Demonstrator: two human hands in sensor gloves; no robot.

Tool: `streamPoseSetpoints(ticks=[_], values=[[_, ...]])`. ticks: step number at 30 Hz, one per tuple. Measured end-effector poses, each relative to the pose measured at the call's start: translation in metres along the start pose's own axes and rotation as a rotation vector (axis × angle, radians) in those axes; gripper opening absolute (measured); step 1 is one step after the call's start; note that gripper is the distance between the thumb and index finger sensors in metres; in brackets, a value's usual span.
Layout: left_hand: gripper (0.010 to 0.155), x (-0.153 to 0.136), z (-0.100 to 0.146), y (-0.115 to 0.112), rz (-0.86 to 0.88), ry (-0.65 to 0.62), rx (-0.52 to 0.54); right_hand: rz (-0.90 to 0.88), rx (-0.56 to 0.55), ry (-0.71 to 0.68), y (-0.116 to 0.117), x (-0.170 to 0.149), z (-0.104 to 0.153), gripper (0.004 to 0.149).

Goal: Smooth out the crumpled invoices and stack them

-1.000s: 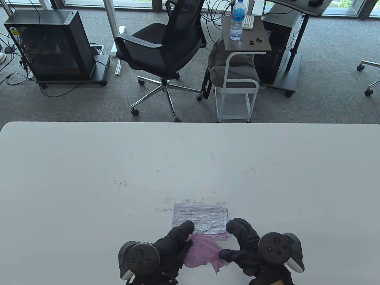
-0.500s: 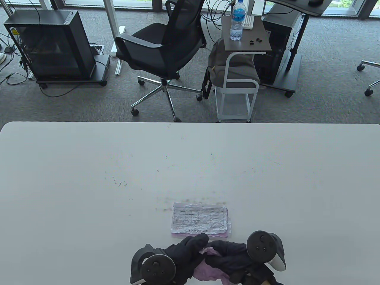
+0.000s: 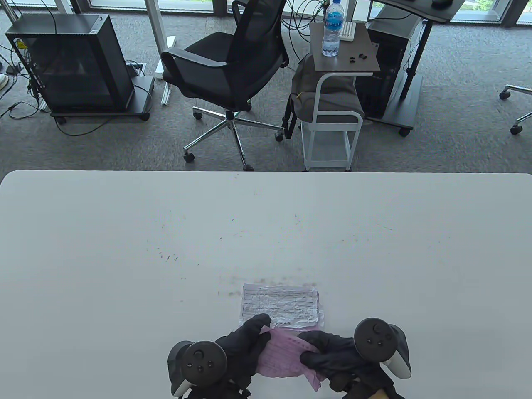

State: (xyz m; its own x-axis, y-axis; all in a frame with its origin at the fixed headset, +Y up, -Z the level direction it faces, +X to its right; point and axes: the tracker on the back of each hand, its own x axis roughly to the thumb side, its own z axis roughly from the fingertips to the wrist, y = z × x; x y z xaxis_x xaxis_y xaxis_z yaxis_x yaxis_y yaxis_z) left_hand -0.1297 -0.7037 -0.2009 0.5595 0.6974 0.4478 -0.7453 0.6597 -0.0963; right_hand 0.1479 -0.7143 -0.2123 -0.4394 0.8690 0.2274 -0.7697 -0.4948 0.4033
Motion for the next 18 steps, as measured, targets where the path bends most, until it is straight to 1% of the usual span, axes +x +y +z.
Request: streamPoseSetpoints(ticks=[4,6,8,10,11,12,13,15,18], values=[[0.043,-0.012,0.001,-0.006,0.010,0.082,-0.029,-0.049,-0.046,0.032,-0.010,-0.010,0.004,0.043],[0.044,-0.016,0.001,-0.010,-0.003,0.119,-0.065,-0.036,-0.036,0.067,-0.009,-0.014,0.003,0.043],[0.045,-0.020,0.000,-0.019,-0.047,0.194,-0.181,0.044,0.025,0.126,-0.002,-0.018,0.001,0.042],[0.051,-0.022,-0.001,-0.035,-0.200,0.279,-0.432,0.273,0.138,0.198,0.013,-0.022,-0.005,0.042],[0.057,-0.022,-0.001,-0.040,-0.271,0.305,-0.496,0.371,0.185,0.230,0.020,-0.024,-0.007,0.042],[0.061,-0.021,-0.002,-0.043,-0.331,0.317,-0.536,0.460,0.222,0.258,0.027,-0.026,-0.009,0.042],[0.065,-0.021,-0.002,-0.045,-0.389,0.327,-0.553,0.557,0.241,0.284,0.033,-0.028,-0.011,0.042],[0.069,-0.022,-0.003,-0.042,-0.435,0.345,-0.527,0.643,0.254,0.312,0.040,-0.031,-0.015,0.042],[0.068,-0.020,-0.003,-0.036,-0.439,0.277,-0.492,0.664,0.218,0.331,0.043,-0.030,-0.017,0.042]])
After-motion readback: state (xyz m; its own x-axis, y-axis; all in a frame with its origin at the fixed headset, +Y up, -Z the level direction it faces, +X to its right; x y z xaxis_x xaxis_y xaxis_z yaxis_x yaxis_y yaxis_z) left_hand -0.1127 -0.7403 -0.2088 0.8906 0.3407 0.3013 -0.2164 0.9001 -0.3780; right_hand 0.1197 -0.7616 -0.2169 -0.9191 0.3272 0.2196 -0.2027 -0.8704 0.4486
